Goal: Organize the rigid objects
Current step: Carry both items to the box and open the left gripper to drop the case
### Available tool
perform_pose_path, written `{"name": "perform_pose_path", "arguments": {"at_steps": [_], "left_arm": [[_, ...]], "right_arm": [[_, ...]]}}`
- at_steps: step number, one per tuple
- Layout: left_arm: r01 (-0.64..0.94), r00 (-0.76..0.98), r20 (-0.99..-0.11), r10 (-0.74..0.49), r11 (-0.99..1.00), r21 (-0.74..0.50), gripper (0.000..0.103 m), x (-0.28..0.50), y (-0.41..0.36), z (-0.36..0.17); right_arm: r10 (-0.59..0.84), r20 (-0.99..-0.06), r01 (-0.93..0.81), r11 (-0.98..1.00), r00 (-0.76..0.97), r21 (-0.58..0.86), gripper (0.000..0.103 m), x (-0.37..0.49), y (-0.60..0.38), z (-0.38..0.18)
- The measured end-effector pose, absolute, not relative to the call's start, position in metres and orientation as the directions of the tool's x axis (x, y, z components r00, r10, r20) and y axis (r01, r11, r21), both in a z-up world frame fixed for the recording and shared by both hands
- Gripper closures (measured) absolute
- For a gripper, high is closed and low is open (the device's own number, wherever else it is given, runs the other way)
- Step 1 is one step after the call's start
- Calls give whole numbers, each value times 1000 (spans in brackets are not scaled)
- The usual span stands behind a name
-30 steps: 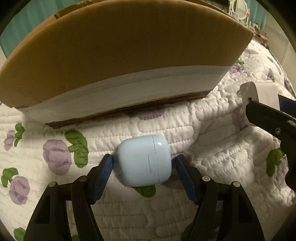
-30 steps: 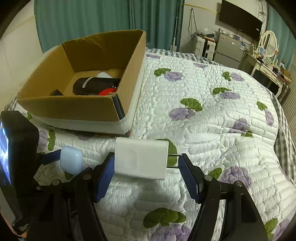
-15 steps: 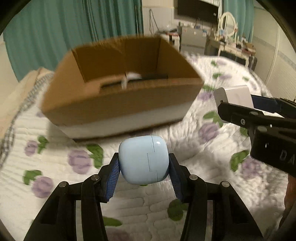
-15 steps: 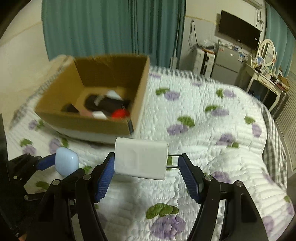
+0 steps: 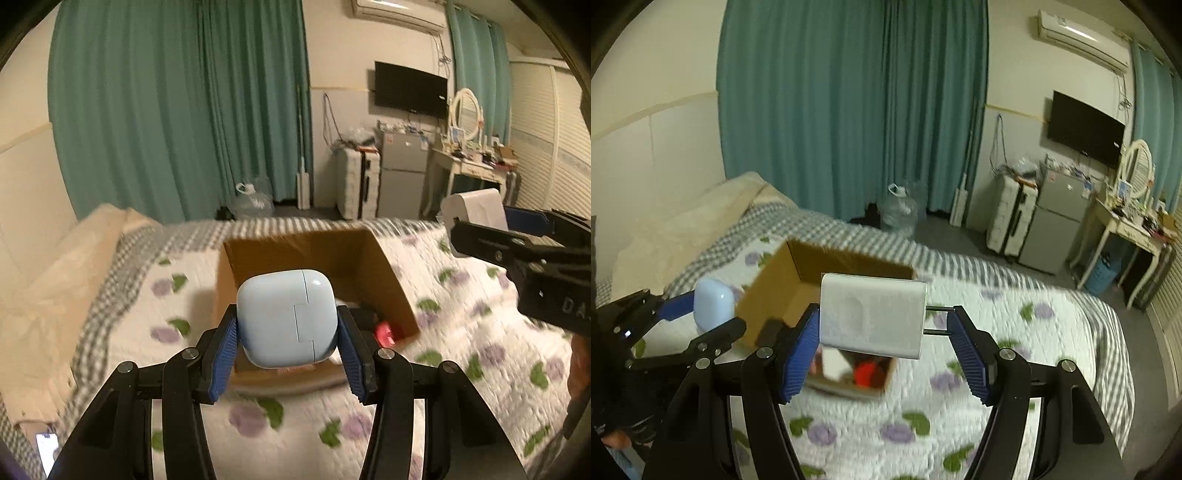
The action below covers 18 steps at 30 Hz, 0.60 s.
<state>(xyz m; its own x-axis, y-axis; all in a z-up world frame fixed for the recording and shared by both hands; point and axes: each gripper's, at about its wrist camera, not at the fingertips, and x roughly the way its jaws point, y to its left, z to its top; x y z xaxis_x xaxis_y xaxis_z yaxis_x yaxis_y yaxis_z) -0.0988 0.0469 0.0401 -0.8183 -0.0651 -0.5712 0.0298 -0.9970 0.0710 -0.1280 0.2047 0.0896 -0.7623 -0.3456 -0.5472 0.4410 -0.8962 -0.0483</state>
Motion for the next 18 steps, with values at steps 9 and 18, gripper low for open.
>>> {"name": "perform_pose_path", "arguments": {"at_steps": [9, 18], "left_arm": [[53, -805, -586, -94, -995, 87, 52, -168, 30, 24], [61, -738, -664, -120, -992, 112, 52, -214, 30, -33]], "right_arm": [[-380, -533, 472, -881, -756, -42, 34, -188, 171, 80], [-391, -581, 484, -875, -714, -6, 34, -227, 156, 29]]}}
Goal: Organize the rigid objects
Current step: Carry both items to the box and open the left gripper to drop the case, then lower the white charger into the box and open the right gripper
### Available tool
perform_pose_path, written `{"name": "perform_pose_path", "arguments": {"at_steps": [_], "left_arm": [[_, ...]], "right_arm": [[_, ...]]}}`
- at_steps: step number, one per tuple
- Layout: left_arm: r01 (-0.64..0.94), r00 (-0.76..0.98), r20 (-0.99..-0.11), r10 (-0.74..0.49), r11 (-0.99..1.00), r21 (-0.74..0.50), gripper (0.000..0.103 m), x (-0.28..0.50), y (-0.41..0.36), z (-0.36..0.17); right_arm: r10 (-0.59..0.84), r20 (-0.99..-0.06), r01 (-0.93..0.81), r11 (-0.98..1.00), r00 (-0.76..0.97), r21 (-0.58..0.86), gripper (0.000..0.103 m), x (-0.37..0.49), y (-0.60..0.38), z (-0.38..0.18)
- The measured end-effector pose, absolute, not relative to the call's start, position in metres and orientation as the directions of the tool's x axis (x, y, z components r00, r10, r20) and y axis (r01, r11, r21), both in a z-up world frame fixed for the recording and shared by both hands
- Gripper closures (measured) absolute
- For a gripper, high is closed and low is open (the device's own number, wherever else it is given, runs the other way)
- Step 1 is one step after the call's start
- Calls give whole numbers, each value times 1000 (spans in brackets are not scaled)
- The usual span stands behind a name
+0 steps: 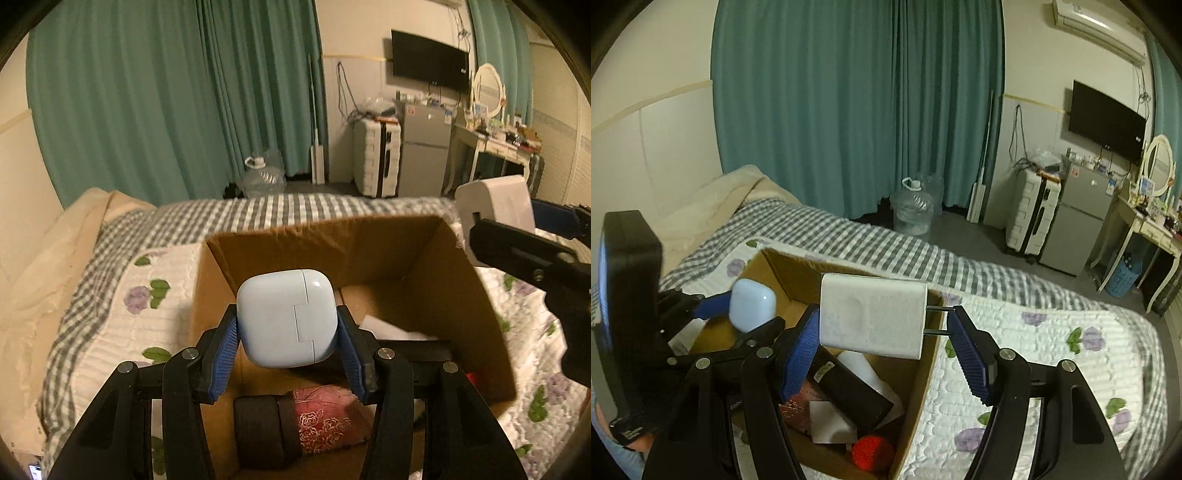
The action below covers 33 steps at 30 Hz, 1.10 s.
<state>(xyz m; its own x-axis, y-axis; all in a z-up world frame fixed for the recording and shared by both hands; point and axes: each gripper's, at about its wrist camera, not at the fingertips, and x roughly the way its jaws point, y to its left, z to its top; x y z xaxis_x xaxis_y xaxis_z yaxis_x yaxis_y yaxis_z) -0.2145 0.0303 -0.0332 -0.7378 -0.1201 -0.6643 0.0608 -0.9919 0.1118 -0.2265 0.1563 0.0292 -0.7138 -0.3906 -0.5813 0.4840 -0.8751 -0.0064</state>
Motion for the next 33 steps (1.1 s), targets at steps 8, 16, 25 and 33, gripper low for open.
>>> {"name": "perform_pose_path", "arguments": {"at_steps": [8, 16, 25, 33], "left_arm": [[52, -700, -703, -127, -991, 127, 49, -219, 36, -57], [74, -731, -670, -132, -991, 113, 37, -200, 37, -34], [145, -774, -606, -185, -983, 116, 35, -182, 12, -7], [179, -772, -601, -206, -978, 105, 35, -187, -6, -19]], "right_arm": [[-389, -600, 471, -882, -699, 22, 34, -237, 169, 15], [-380, -594, 459, -888, -709, 21, 34, -223, 174, 27], [-395, -580, 465, -885, -713, 32, 34, -226, 164, 31], [-377, -623, 479, -878, -685, 5, 34, -254, 127, -5]]}}
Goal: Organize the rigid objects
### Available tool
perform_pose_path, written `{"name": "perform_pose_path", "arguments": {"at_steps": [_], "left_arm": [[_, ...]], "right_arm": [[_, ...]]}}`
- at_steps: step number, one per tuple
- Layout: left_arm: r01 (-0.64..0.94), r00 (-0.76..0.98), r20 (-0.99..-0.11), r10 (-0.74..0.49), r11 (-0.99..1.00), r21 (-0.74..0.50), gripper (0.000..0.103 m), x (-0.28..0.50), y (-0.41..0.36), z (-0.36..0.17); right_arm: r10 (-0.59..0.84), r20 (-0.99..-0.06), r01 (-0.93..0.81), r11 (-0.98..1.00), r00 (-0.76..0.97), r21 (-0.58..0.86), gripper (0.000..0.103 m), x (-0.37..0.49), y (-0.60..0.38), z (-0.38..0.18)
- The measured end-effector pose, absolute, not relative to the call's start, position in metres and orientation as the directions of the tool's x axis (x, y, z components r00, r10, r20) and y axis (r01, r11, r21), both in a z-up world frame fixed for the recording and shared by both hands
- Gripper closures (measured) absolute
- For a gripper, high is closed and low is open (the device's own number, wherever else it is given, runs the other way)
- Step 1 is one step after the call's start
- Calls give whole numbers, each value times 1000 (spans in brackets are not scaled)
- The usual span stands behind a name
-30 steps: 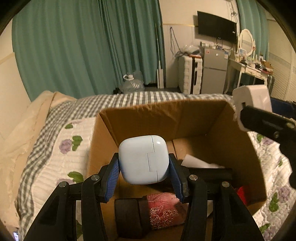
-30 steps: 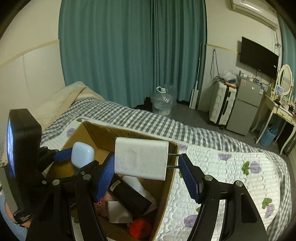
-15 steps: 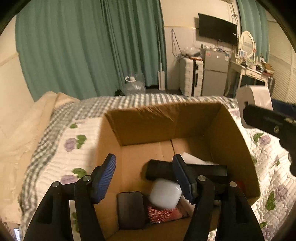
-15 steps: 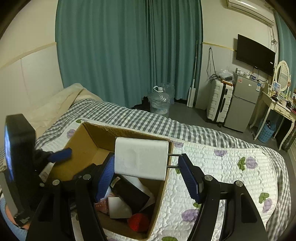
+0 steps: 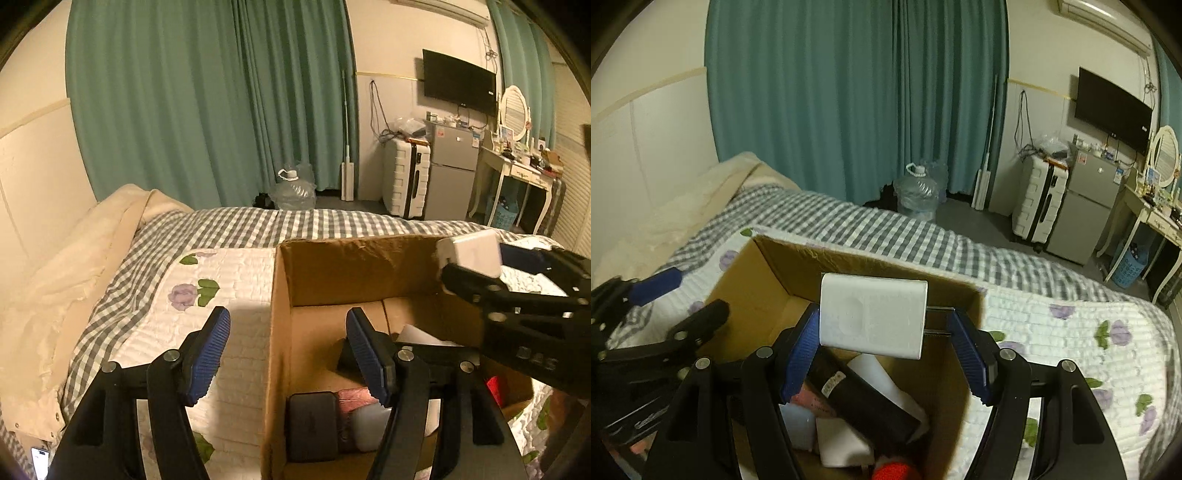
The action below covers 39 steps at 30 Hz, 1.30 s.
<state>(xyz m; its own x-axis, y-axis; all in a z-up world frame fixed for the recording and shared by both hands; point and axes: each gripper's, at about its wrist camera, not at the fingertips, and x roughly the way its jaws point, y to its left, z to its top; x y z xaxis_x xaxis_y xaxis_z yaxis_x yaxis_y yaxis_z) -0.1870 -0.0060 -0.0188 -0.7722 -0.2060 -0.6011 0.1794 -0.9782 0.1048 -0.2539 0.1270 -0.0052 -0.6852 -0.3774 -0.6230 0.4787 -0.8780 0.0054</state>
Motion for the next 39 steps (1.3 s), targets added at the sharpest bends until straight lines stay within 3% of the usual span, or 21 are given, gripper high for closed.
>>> {"name": "perform_pose_path", "arguments": {"at_steps": [8, 10, 18, 21, 28, 34, 39], "left_arm": [[186, -783, -590, -198, -979, 82, 35, -186, -16, -27], [183, -787, -586, -194, -980, 78, 35, -185, -15, -25], [183, -833, -519, -193, -981, 72, 35, -157, 0, 16], [173, -871, -453, -189, -982, 76, 34, -133, 10, 47], [181, -952, -238, -192, -981, 68, 24, -55, 29, 119], [196, -964, -169, -204, -979, 63, 22, -10, 28, 141], [180, -966, -178, -190, -981, 68, 22, 6, 29, 131]], "right_arm": [[-329, -673, 478, -877, -662, -41, 30, -268, 106, -35], [-330, -656, 476, -878, -679, -50, 20, -264, 109, -32], [-299, -598, 404, -913, -744, -47, 18, -236, 139, 6], [-291, -556, 388, -920, -778, -62, 18, -212, 152, 37], [-248, -393, 312, -944, -885, -105, 0, -129, 187, 120], [-256, -316, 300, -949, -914, -97, 0, -72, 206, 152], [-257, -267, 287, -954, -929, -80, 0, -43, 218, 154]]}}
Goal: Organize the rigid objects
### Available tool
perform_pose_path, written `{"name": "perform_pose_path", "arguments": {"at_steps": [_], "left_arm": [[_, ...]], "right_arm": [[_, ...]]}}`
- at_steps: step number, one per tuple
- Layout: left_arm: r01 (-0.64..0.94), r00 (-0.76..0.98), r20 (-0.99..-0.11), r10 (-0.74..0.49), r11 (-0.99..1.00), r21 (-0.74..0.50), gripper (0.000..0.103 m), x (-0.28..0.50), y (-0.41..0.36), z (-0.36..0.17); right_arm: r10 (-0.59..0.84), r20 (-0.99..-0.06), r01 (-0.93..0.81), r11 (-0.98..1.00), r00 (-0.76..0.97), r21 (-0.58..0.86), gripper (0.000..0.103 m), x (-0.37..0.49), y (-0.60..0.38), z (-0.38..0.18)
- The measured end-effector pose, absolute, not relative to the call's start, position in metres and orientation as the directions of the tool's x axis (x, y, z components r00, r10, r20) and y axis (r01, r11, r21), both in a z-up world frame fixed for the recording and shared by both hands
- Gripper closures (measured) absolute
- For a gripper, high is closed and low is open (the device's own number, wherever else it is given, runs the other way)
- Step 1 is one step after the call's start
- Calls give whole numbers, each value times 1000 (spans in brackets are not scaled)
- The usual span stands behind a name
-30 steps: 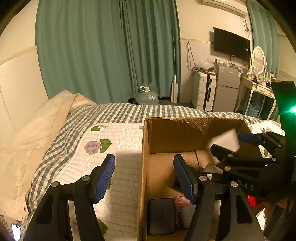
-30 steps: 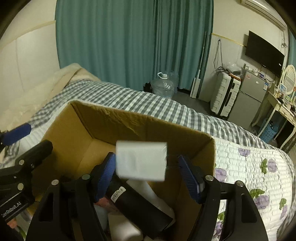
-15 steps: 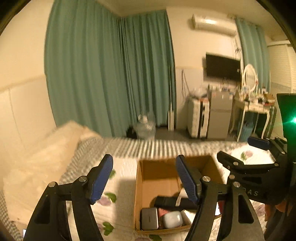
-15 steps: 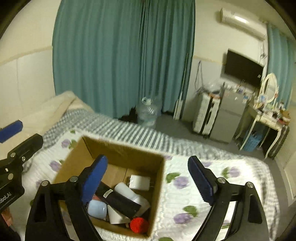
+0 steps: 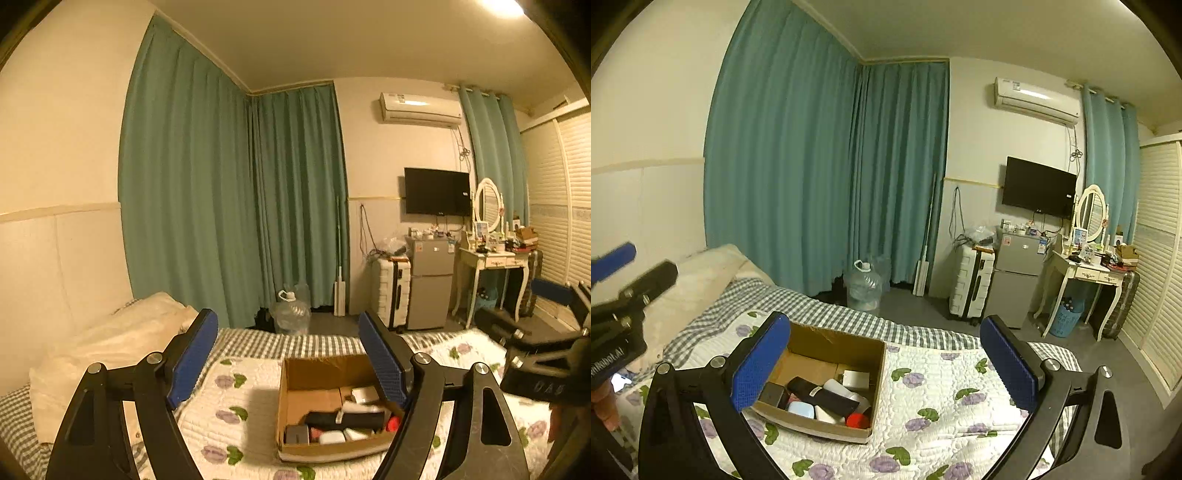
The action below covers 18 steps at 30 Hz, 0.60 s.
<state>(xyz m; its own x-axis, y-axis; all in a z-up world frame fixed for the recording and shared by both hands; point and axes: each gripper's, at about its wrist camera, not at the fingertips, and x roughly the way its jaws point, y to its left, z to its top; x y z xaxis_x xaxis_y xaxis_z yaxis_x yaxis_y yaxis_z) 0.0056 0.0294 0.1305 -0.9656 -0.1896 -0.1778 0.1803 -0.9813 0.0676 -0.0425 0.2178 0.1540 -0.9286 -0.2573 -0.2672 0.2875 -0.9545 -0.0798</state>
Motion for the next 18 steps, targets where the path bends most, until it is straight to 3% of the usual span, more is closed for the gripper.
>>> {"name": "perform_pose_path", "arguments": {"at_steps": [4, 7, 11, 18], "left_arm": [[187, -954, -218, -206, -977, 105, 21, 6, 26, 98], [183, -944, -268, -192, -981, 59, 22, 5, 16, 67], [192, -920, -331, -209, -978, 85, 21, -4, 13, 39], [188, -909, -364, -204, -979, 78, 21, -6, 14, 26]], "right_arm": [[-274, -263, 293, -955, -925, -36, 0, -35, 222, 131], [-253, -270, 273, -961, -929, -39, 0, -38, 219, 102], [-245, -330, 275, -960, -911, -47, 0, -54, 208, 66], [-249, -390, 285, -958, -887, -38, 0, -62, 200, 39]]}}
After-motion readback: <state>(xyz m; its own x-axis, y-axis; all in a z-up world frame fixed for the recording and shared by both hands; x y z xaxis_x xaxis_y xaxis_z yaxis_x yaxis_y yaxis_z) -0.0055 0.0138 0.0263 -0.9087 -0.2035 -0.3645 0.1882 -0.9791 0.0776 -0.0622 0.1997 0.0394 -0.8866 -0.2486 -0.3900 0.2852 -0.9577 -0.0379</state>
